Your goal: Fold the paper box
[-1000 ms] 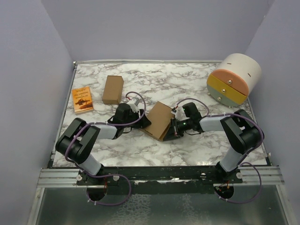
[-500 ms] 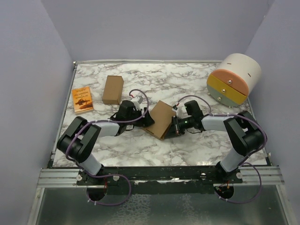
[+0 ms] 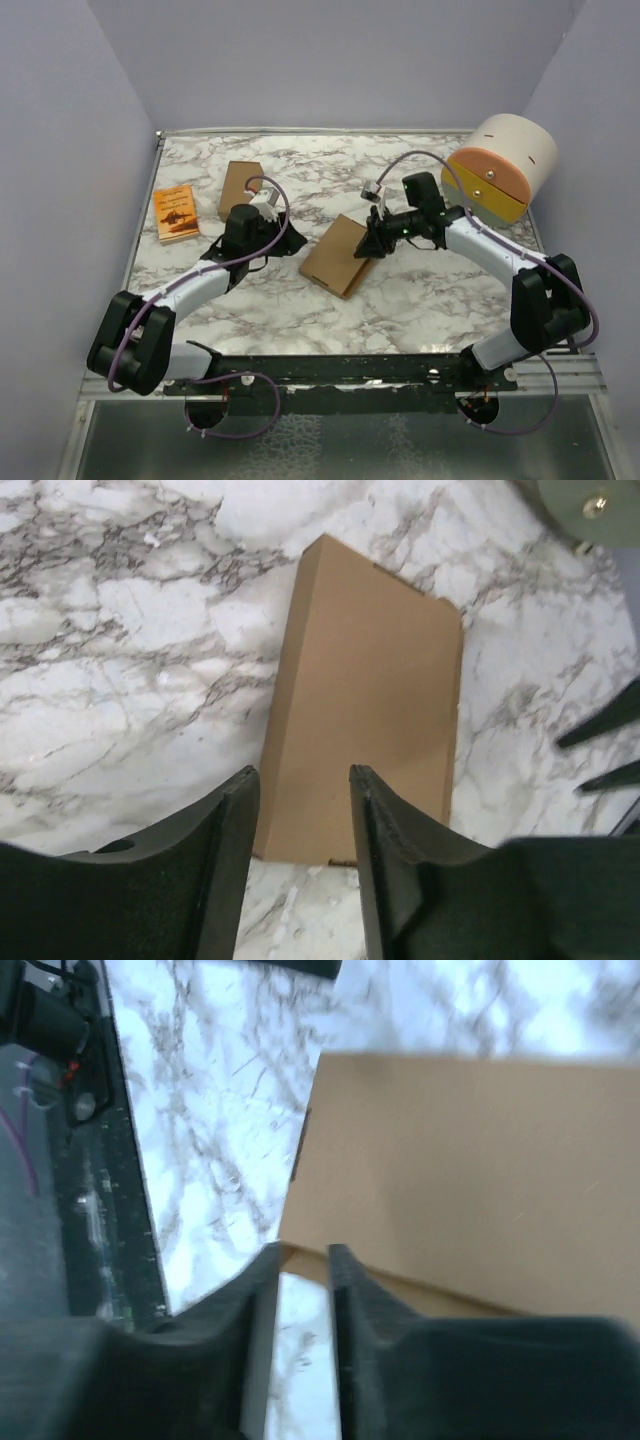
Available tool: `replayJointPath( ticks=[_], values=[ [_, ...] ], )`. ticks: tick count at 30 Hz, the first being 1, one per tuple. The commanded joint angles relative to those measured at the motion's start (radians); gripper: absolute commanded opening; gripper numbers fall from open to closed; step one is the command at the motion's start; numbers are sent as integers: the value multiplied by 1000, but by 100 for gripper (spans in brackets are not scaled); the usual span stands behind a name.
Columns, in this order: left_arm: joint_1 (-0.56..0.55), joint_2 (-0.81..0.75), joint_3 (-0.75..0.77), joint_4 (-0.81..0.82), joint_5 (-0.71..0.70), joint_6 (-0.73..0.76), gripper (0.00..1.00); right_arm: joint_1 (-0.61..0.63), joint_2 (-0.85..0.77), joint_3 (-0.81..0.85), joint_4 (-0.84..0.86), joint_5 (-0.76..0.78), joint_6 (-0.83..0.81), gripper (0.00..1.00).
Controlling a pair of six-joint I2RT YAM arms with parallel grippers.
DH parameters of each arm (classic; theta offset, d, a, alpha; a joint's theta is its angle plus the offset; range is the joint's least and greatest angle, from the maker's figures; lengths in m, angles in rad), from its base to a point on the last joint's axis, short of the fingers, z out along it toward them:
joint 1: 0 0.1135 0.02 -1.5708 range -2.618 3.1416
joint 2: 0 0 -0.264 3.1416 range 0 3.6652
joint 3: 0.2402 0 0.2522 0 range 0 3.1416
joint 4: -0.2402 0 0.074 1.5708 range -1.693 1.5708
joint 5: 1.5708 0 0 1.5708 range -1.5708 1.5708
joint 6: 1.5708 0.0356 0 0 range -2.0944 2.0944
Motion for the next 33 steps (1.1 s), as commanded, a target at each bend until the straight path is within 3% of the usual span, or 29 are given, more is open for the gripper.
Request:
replayJointPath(
  ticks=[1, 3, 4, 6, 8, 17, 33],
  values=[
    [-5, -84, -122, -28, 49, -59, 31, -1, 75, 197, -181, 51, -437, 34],
    [-12, -124, -173, -40, 58, -83, 12, -2, 138, 243, -136, 146, -439, 35],
    [-17, -145, -196, -44, 56, -95, 6, -1, 175, 273, -121, 192, -444, 30],
    [-33, -175, -243, -34, 50, -126, 3, -1, 250, 340, -127, 305, -449, 8],
    [-57, -179, -283, -4, 43, -151, 3, -2, 318, 402, -150, 395, -459, 1],
    [-88, 12, -229, 77, 13, -131, 4, -4, 377, 404, -122, 527, -441, 1],
    [-69, 212, -39, 34, -70, -33, 5, -90, 380, 352, -116, 538, -449, 1]
  ],
)
